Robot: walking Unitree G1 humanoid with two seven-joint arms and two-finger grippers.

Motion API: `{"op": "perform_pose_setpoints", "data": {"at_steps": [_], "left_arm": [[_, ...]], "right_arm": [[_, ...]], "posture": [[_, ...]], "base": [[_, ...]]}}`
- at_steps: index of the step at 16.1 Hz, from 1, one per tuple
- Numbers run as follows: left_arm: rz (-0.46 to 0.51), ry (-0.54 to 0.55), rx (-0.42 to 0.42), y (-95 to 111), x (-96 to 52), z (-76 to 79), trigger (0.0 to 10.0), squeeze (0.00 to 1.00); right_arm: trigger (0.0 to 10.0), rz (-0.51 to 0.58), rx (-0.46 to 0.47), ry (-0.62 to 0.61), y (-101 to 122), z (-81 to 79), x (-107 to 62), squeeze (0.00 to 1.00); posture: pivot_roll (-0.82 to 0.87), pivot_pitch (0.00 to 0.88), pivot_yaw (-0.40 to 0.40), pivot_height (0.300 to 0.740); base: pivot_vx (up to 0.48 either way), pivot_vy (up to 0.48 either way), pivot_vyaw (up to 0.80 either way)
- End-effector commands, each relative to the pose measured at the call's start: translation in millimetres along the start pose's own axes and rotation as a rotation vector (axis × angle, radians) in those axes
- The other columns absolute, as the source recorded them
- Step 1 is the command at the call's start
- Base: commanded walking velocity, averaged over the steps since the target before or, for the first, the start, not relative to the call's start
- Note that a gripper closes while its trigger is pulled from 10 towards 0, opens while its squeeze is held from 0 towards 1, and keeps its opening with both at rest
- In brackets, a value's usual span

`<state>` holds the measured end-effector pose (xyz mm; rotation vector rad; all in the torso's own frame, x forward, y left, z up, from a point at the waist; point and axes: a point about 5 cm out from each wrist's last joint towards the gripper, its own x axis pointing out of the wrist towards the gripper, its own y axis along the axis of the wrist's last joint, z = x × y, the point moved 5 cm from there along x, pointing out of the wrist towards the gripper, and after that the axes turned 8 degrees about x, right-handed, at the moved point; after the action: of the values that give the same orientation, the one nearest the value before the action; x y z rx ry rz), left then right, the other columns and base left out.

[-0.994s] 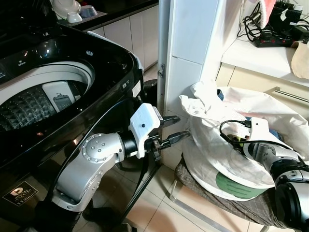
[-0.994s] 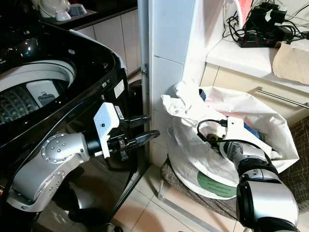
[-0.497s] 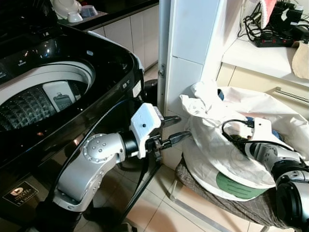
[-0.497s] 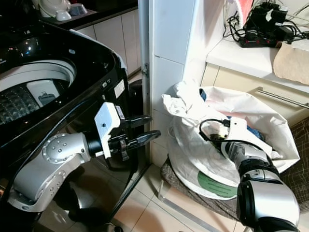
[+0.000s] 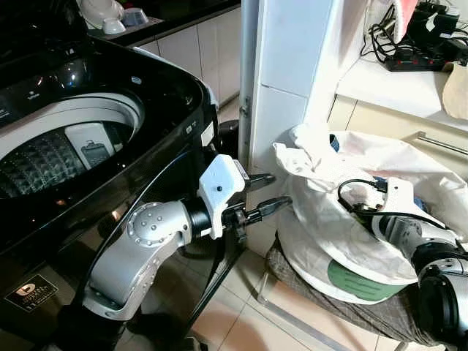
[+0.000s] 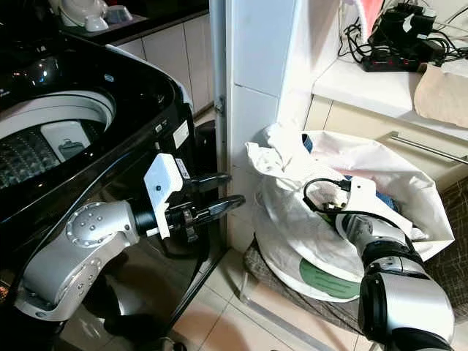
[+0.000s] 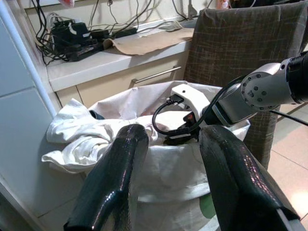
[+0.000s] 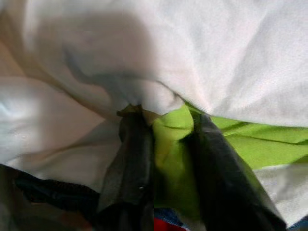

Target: Clothes washing

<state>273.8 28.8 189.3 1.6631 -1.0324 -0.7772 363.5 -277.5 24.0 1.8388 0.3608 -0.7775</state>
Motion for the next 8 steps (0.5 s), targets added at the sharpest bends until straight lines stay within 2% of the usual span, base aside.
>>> {"op": "perform_pose_setpoints", "data": {"at_steps": [1,5,7,8], "left_arm": [[-0.003,0.011,0.002,1.6,-1.3,-2.7,10.0,0.0],[0.01,0.066,0.007,6.2,-5.6,-10.7,10.0,0.0],[0.019,0.119,0.004,7.9,-9.6,-16.2,10.0,0.0],[0.033,0.161,0.009,10.1,-10.6,-20.9,10.0,0.0]], "right_arm": [[0.0,0.002,0.018,-0.024,-1.0,9.0,-1.0,0.0],[0.0,0.115,-0.011,-0.016,36.8,6.4,-7.5,0.0],[0.0,0.23,0.005,-0.035,72.8,11.8,-19.1,0.0],[0.0,0.318,-0.001,-0.044,99.3,13.4,-30.7,0.0]], "posture": [[0.01,0.01,0.045,0.74],[0.01,0.015,0.033,0.74],[0.01,0.016,0.037,0.74],[0.0,0.016,0.042,0.74]], "base": [[0.0,0.0,0.0],[0.0,0.0,0.0],[0.0,0.0,0.0],[0.0,0.0,0.0]]}}
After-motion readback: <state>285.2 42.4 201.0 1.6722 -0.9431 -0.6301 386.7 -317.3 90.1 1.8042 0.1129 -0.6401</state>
